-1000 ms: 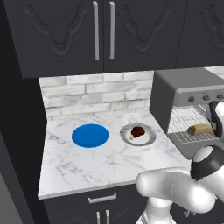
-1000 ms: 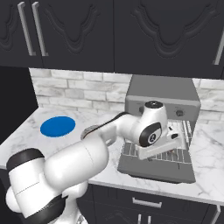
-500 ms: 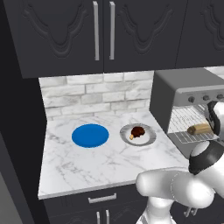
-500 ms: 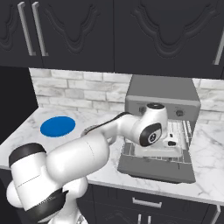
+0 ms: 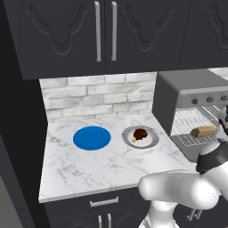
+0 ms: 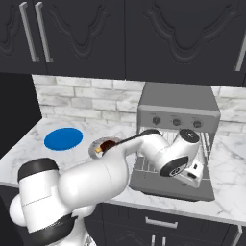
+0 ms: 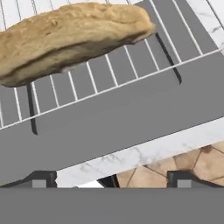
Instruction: Open the toaster oven door. Place the baguette on the bottom rack in the toaster oven and place the steak on the top rack.
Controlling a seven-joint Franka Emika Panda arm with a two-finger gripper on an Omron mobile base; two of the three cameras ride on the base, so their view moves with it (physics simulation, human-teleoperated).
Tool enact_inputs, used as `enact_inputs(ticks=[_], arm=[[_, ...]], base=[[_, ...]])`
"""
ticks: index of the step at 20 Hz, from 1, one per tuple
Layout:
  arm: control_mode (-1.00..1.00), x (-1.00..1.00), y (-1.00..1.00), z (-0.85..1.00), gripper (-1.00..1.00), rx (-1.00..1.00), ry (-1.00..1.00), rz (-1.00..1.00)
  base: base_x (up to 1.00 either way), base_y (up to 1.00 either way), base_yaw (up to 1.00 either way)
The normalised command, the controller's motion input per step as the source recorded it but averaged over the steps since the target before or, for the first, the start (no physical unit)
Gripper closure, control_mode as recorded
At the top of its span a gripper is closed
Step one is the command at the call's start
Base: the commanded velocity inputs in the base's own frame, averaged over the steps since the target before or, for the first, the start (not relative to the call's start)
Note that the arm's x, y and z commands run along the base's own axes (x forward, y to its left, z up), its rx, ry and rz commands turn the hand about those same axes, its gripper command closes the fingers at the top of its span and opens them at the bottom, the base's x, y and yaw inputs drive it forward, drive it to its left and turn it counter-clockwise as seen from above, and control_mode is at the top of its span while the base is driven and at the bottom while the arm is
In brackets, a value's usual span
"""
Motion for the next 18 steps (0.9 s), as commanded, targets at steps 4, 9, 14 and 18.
enact_inputs(ticks=[4,9,14,18], arm=[[-1.00,0.28,0.10,-0.18,-1.00,-0.13,-0.17,-0.33],[-1.00,0.17,0.10,-0.29,-1.00,-0.07,-0.03,-0.12],[-1.00,0.00,0.01,-0.27,-1.00,0.00,-0.01,0.01],[-1.00,0.11,-0.04,-0.23,-1.00,0.00,0.00,0.03]], base=[[0.00,0.00,0.00],[0.00,0.00,0.00],[0.00,0.00,0.00],[0.00,0.00,0.00]])
